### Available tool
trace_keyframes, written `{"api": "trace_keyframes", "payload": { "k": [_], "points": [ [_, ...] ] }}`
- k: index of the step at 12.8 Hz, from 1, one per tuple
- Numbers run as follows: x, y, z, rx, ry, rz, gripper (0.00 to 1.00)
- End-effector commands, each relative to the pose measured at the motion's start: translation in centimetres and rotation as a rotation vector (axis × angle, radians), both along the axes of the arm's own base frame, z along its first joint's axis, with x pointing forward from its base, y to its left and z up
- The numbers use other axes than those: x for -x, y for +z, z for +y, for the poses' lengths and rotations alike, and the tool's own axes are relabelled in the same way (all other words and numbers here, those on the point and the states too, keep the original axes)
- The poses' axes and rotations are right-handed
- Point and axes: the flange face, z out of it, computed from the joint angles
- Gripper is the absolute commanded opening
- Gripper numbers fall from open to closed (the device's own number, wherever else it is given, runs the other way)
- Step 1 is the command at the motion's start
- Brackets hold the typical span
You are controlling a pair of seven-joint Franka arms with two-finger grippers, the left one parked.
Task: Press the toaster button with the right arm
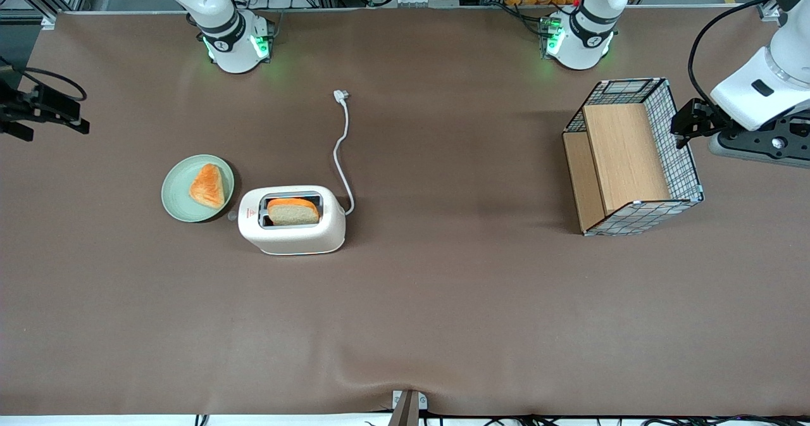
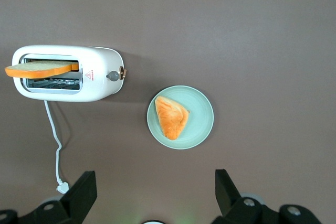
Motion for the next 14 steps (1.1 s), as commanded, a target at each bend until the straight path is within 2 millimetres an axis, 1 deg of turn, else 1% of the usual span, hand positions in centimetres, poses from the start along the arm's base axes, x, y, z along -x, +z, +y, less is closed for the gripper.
{"api": "trace_keyframes", "payload": {
  "k": [1, 3, 11, 14],
  "points": [
    [0.89, 0.71, 0.14, 0.021, -0.005, 0.0, 1.0],
    [1.36, 1.5, 0.07, 0.025, -0.006, -0.013, 1.0],
    [1.13, 1.42, 0.52, 0.028, 0.006, -0.02, 1.0],
    [1.14, 1.42, 0.37, 0.034, 0.004, -0.019, 1.0]
  ]
}}
